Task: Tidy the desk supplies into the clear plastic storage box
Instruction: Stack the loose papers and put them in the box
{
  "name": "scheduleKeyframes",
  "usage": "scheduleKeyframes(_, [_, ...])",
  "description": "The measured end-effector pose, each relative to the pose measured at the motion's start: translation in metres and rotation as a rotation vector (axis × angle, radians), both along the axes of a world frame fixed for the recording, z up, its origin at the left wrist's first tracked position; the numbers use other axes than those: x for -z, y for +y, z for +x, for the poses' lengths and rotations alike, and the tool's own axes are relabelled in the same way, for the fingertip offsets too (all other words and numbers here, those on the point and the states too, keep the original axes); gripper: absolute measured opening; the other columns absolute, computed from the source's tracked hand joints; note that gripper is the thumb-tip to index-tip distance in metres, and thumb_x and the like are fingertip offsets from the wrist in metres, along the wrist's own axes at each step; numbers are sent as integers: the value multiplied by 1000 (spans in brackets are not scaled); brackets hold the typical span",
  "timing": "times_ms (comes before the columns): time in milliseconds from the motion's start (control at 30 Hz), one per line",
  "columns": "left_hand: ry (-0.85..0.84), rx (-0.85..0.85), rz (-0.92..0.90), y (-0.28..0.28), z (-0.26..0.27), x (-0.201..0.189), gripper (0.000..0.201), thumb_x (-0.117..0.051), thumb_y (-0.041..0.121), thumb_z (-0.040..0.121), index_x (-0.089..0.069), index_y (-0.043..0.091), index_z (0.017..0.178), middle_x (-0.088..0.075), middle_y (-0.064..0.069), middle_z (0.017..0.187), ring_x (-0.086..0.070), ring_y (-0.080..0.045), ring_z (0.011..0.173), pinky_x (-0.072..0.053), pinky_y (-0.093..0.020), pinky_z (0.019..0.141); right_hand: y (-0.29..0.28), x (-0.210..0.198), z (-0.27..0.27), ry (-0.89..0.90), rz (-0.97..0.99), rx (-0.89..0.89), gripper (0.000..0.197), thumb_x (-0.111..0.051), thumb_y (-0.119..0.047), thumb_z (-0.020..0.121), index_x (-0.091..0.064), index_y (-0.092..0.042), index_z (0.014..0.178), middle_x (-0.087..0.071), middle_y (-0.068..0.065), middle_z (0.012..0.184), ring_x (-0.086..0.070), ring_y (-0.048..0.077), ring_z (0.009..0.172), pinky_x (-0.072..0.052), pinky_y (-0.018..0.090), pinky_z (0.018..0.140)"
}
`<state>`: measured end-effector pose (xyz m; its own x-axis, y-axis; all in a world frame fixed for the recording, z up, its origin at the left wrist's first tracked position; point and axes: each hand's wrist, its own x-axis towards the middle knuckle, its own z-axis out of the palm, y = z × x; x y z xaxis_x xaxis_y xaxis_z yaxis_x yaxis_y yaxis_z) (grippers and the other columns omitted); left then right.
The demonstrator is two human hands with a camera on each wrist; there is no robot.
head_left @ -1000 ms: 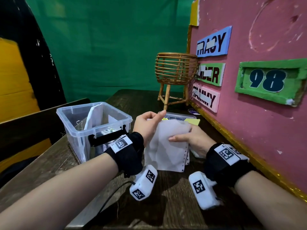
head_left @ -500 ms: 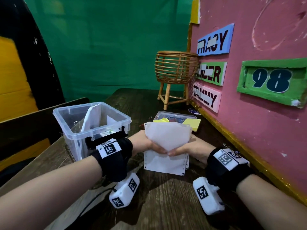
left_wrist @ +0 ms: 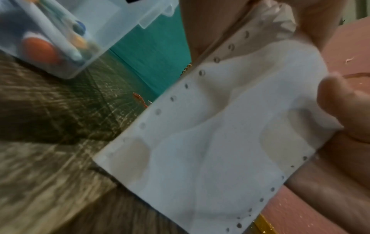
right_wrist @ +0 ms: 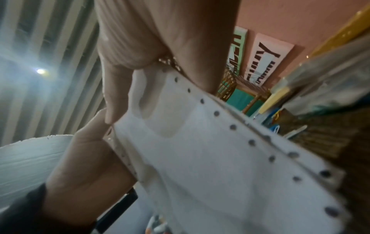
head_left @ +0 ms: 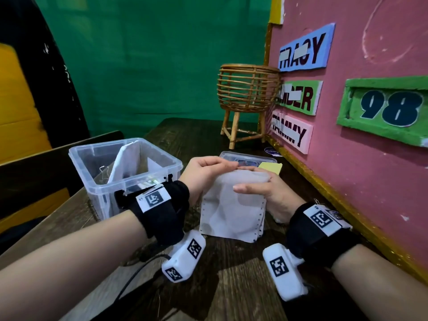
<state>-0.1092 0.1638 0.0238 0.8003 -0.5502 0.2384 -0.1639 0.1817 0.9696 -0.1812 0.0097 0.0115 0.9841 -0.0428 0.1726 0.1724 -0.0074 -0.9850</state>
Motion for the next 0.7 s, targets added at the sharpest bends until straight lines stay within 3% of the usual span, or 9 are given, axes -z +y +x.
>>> scheduleKeyframes(133, [-9, 5, -23, -3, -1, 0, 9, -64, 7, 83, -72, 3, 83, -72, -8, 78, -68, -15, 72, -57, -22, 65, 3, 0, 3, -27, 57, 67, 40, -78, -14, 58, -69, -21, 96, -70, 10, 105, -62, 27, 104, -46, 42, 94])
scheduleKeyframes(267, [15, 31, 9, 2, 1, 2, 15, -71, 25, 77, -72, 13, 87, -71, -5, 83, -66, -18, 79, -54, -29, 75, -1, 5, -1, 94, -5, -44, 49, -71, 1, 65, -64, -9, 113, -68, 15, 111, -65, 26, 102, -50, 38, 91])
scheduleKeyframes(333, [35, 93, 32, 8, 5, 7, 38, -80, 39, 63, -70, 19, 93, -72, -3, 90, -67, -19, 85, -54, -32, 81, -5, 13, -2, 275, -77, -102, 56, -67, 16, 65, -61, -4, 117, -67, 18, 114, -64, 29, 105, -51, 40, 92])
scheduleKeyframes(400, [66, 244, 87, 15, 9, 16, 67, -87, 42, 48, -66, 17, 106, -72, -4, 97, -68, -19, 90, -57, -31, 81, -4, 19, -1, 430, -136, -100, 59, -58, 28, 64, -59, 3, 117, -64, 22, 117, -61, 34, 107, -50, 44, 91])
scheduleKeyframes(467, [73, 395, 170, 19, 7, 24, 58, -86, 20, 58, -64, 16, 111, -73, -4, 102, -69, -18, 94, -57, -30, 83, 1, 23, 1, 467, -113, -23, 57, -48, 34, 67, -57, 7, 117, -61, 26, 119, -59, 38, 107, -49, 45, 88])
scheduleKeyframes(533, [36, 328, 248, 23, 4, 25, 52, -75, -9, 64, -65, 18, 108, -74, -3, 103, -68, -18, 98, -55, -33, 88, 10, 24, 3, 453, -19, 43, 55, -43, 34, 69, -57, 7, 114, -61, 25, 117, -59, 39, 105, -48, 48, 89])
scheduleKeyframes(633, [-45, 156, 294, 33, 1, 10, 52, -76, -13, 56, -68, 8, 104, -73, -12, 103, -69, -26, 97, -54, -45, 91, 24, 18, -4, 390, 92, 63, 50, -46, 30, 70, -61, 1, 108, -65, 22, 113, -61, 38, 100, -49, 50, 88])
scheduleKeyframes(700, [-117, 109, 353, 43, -3, -12, 44, -79, -12, 58, -70, 5, 97, -75, -12, 99, -71, -27, 93, -55, -48, 89, 35, 7, -18, 328, 67, 70, 47, -54, 25, 70, -63, -6, 104, -69, 16, 107, -64, 34, 99, -51, 48, 88])
